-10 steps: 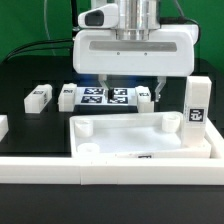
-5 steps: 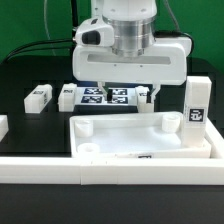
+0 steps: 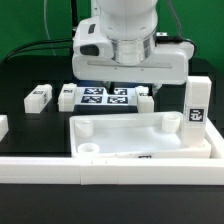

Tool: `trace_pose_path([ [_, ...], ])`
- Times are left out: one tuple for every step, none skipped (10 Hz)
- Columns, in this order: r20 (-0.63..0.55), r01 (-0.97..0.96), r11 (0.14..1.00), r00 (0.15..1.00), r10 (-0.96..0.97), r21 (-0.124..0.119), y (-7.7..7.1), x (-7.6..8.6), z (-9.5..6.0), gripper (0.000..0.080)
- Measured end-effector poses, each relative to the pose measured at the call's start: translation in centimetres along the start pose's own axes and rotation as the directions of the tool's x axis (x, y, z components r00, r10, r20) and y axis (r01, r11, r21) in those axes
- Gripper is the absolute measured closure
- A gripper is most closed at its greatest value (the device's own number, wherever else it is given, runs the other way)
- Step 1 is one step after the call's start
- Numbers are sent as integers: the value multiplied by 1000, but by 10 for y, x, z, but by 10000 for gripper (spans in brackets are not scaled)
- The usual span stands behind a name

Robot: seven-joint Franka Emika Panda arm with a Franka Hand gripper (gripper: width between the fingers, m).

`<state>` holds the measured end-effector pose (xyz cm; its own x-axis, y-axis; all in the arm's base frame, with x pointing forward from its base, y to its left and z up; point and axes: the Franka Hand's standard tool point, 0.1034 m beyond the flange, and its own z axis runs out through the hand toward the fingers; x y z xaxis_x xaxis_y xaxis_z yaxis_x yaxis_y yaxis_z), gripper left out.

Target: Assemble desk

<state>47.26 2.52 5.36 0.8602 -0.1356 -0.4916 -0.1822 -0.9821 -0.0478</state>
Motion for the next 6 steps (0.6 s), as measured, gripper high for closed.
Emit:
trace_pose_path([
  [-2,-1,1000,1000,1,9,-4,-3,4,150],
  [-5,-22,1000,1000,22,7,-7,-4,7,150],
  [-1,-19,1000,1000,19,6,-6,-4,7,150],
  [15,-21,1000,1000,21,6,-5,-5,8,150],
  [38,-23,1000,999,22,5,-4,-8,10,150],
  [94,-26,1000,995,26,3,-3,-10,13,150],
])
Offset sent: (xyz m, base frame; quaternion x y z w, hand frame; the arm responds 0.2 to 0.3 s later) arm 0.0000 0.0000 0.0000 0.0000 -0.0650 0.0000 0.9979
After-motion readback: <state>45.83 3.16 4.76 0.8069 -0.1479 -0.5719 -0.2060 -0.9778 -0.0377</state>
